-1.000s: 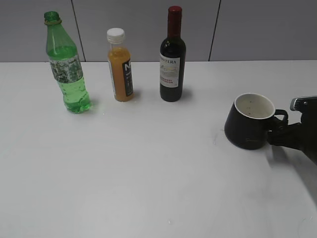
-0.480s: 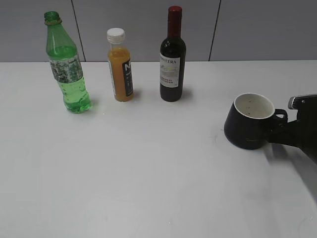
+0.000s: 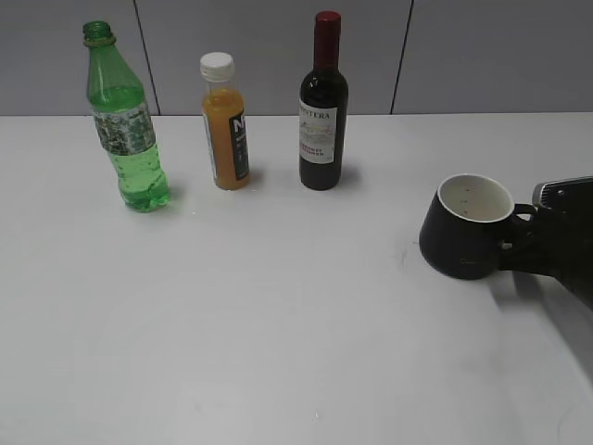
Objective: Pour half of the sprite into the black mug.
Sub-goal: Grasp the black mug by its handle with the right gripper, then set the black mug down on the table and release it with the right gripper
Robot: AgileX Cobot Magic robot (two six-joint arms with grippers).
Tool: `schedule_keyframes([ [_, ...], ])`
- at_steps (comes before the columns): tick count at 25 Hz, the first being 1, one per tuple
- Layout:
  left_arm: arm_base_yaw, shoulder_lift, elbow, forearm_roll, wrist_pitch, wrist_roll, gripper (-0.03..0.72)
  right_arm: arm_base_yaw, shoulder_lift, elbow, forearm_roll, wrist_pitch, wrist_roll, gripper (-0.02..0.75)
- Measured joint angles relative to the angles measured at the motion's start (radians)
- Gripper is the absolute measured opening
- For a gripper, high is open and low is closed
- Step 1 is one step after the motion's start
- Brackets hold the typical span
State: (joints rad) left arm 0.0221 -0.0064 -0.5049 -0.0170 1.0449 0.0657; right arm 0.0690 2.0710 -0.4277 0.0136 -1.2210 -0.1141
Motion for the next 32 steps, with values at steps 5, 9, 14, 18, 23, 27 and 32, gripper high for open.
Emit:
schedule_keyframes([
  [5,0.000,0.000,0.000,0.000,0.000,0.000,0.526,0.000,0.000,0.000,-0.014,0.001,0.000,0.242],
  [9,0.000,0.000,0.000,0.000,0.000,0.000,0.526,0.000,0.000,0.000,-0.014,0.001,0.000,0.140],
  [14,0.000,0.000,0.000,0.000,0.000,0.000,0.526,0.000,0.000,-0.003,-0.021,-0.001,0.009,0.055],
  [18,0.000,0.000,0.000,0.000,0.000,0.000,0.526,0.000,0.000,-0.003,-0.021,-0.004,0.010,0.050],
  [23,0.000,0.000,0.000,0.000,0.000,0.000,0.526,0.000,0.000,-0.003,-0.033,-0.005,0.029,0.048],
  [27,0.000,0.000,0.000,0.000,0.000,0.000,0.526,0.000,-0.014,-0.003,-0.070,0.007,0.047,0.046],
  [32,0.000,0.000,0.000,0.000,0.000,0.000,0.526,0.000,-0.078,0.003,-0.216,0.054,0.088,0.033],
])
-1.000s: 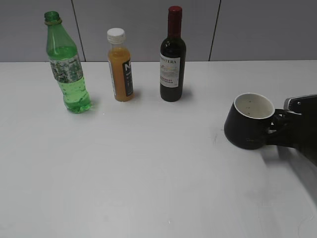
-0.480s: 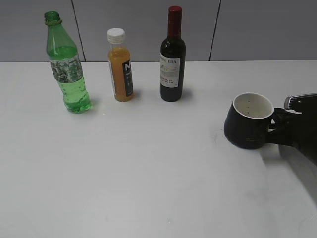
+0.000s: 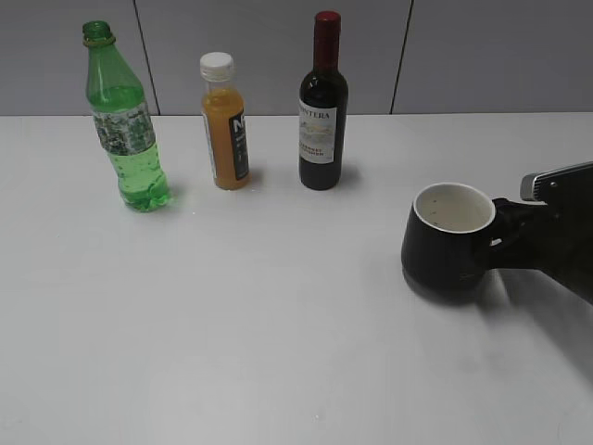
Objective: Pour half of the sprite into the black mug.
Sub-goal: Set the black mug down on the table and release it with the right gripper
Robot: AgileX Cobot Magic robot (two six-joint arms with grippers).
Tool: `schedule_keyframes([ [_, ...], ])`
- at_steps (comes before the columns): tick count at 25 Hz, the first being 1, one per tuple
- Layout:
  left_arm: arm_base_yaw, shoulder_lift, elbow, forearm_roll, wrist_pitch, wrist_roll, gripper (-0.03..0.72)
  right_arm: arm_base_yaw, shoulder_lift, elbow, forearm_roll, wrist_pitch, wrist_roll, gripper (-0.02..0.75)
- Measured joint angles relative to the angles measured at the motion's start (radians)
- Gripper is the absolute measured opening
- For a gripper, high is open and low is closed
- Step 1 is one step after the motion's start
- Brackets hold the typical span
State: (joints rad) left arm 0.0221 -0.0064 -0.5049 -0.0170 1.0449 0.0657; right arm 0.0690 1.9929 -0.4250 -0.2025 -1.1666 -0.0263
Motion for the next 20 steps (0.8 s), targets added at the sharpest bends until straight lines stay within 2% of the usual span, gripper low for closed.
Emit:
schedule_keyframes([
  [11,0.000,0.000,0.000,0.000,0.000,0.000,0.526,0.014,-0.134,-0.015,-0.296,0.003,0.175,0.032],
  [16,0.000,0.000,0.000,0.000,0.000,0.000,0.526,0.074,-0.139,-0.069,-0.419,0.003,0.253,0.032],
  [20,0.000,0.000,0.000,0.000,0.000,0.000,0.526,0.149,-0.139,-0.108,-0.447,0.003,0.287,0.032],
])
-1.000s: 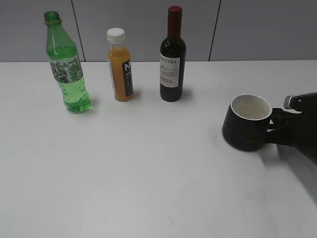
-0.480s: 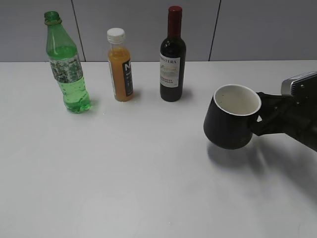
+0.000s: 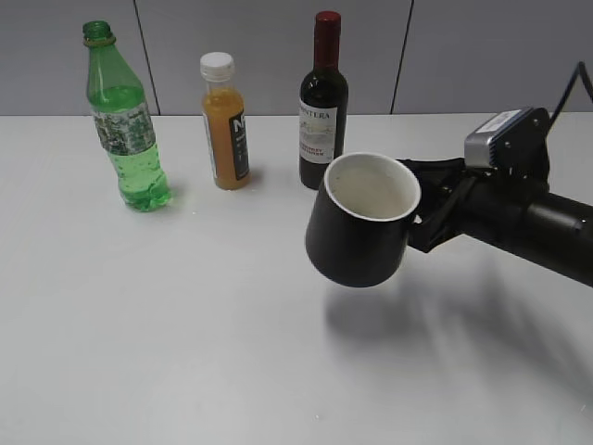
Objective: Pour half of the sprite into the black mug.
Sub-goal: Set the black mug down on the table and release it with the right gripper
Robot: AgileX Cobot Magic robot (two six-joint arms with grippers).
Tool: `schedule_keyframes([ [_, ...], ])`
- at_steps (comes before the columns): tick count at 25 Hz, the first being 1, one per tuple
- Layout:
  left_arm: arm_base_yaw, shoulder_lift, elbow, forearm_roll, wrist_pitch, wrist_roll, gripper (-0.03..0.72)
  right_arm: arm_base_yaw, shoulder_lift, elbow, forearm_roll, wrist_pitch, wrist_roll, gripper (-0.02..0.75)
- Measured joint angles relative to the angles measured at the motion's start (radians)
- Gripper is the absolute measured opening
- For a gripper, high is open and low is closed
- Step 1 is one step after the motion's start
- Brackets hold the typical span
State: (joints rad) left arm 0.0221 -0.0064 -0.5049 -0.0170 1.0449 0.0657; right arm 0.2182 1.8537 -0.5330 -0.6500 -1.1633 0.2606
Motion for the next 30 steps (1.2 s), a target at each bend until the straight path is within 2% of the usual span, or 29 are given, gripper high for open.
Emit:
schedule_keyframes([
  [5,0.000,0.000,0.000,0.000,0.000,0.000,0.526,0.122,0.000,-0.055,-0.040,0.003,0.005,0.032],
  [9,0.000,0.000,0.000,-0.001,0.000,0.000,0.526,0.183,0.017,-0.124,-0.079,-0.004,0.013,0.032],
  [12,0.000,0.000,0.000,0.000,0.000,0.000,0.526,0.188,0.076,-0.192,-0.151,-0.007,0.044,0.032],
  [17,0.000,0.000,0.000,0.000,0.000,0.000,0.526,0.187,0.201,-0.344,-0.384,0.003,0.128,0.032],
  [30,0.000,0.000,0.000,0.000,0.000,0.000,0.526,0.188,0.380,-0.583,-0.519,0.090,0.223,0.031],
])
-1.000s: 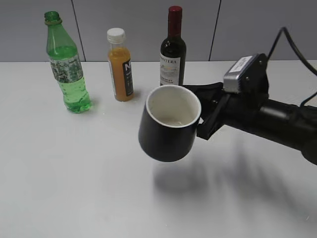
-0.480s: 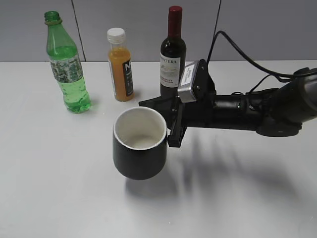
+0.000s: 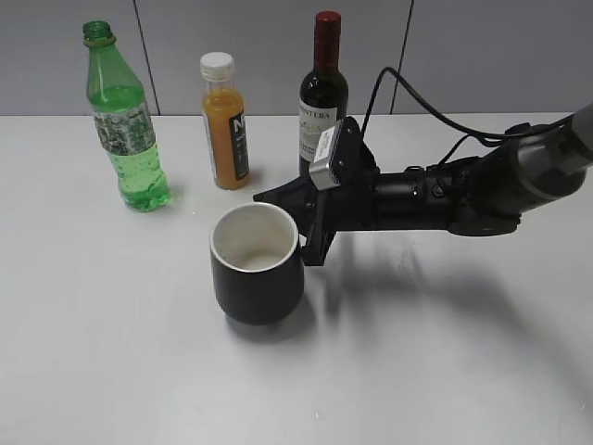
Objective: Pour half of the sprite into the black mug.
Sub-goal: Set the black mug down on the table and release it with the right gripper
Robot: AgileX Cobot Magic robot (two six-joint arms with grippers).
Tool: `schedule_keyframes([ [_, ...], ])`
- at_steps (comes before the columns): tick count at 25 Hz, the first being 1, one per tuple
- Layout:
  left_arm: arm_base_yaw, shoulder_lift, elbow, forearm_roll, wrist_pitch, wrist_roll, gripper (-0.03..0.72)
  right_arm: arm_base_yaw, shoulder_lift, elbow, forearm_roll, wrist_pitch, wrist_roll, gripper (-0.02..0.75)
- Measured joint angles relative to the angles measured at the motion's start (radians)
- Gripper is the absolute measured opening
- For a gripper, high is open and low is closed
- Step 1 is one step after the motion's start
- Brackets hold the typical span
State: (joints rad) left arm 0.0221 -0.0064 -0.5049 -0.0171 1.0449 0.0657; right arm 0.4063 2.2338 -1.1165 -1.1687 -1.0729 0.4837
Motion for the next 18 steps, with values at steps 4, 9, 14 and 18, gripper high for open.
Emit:
schedule_keyframes([
  [4,0.000,0.000,0.000,0.000,0.000,0.000,0.526,0.000,0.018,-0.006,-0.004,0.031,0.002,0.031],
  [9,0.000,0.000,0.000,0.000,0.000,0.000,0.526,0.000,0.022,-0.007,-0.009,0.045,-0.006,0.031],
  [14,0.000,0.000,0.000,0.000,0.000,0.000,0.526,0.000,0.029,-0.007,-0.009,0.089,-0.013,0.031],
  [18,0.000,0.000,0.000,0.000,0.000,0.000,0.526,0.000,0.031,-0.007,-0.009,0.093,-0.013,0.031],
])
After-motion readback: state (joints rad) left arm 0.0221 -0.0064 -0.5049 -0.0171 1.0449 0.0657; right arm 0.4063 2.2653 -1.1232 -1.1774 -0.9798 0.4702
